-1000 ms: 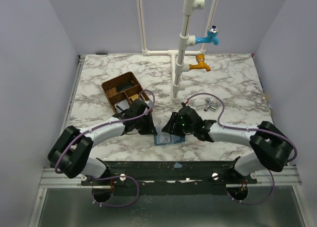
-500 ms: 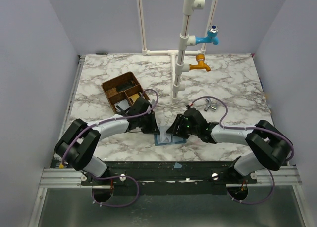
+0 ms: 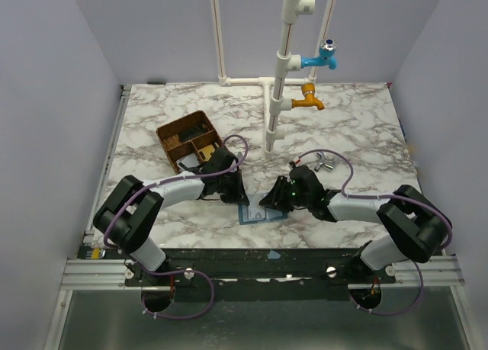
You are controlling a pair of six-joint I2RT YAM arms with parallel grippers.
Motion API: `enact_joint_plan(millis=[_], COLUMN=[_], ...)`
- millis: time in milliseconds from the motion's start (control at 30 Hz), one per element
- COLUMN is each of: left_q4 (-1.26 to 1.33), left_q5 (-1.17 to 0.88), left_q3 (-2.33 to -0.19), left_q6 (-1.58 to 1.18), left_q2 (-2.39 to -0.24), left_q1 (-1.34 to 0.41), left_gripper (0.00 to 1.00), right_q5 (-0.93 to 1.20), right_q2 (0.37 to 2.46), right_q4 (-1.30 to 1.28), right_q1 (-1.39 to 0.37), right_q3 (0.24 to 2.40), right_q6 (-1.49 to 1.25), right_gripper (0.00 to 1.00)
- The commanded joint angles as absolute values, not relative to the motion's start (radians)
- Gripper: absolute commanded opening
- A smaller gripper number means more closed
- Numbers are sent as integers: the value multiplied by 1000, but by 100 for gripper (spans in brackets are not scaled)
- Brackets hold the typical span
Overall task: Take the credit cards out of the card holder
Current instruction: Remove the credit card from the card holder.
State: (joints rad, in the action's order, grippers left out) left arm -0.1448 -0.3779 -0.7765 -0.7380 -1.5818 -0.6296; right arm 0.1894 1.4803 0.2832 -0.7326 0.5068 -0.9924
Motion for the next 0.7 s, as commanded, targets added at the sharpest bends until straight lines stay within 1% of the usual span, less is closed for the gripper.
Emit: enact_joint_plan(millis=[0, 333, 433, 533, 633, 667], left_q4=[-162, -173, -179, -194, -199, -204], left_q5=[-361, -341, -332, -319, -313, -311], left_q3=[-797, -810, -807, -807, -805, -806], left_q6=[-734, -749, -752, -749, -746, -745], left_q2=[-1605, -1644, -1645, -1644, -1648, -1652], left_q1=[-638, -664, -664, -664, -665, -664], left_gripper=[0, 0, 0, 0, 0, 0], right_q5=[247, 326, 363, 389, 418, 426], right_q2=[1505, 1545, 1552, 1562, 1582, 1589], right_q4=[342, 447, 490, 531, 581, 594], right_q1=[-727, -677, -654, -639, -627, -624], right_q3=[492, 451, 429, 415, 402, 398], right_q6=[-980, -1022, -1041, -1059, -1078, -1085], right_gripper=[35, 28, 24, 23, 20, 17])
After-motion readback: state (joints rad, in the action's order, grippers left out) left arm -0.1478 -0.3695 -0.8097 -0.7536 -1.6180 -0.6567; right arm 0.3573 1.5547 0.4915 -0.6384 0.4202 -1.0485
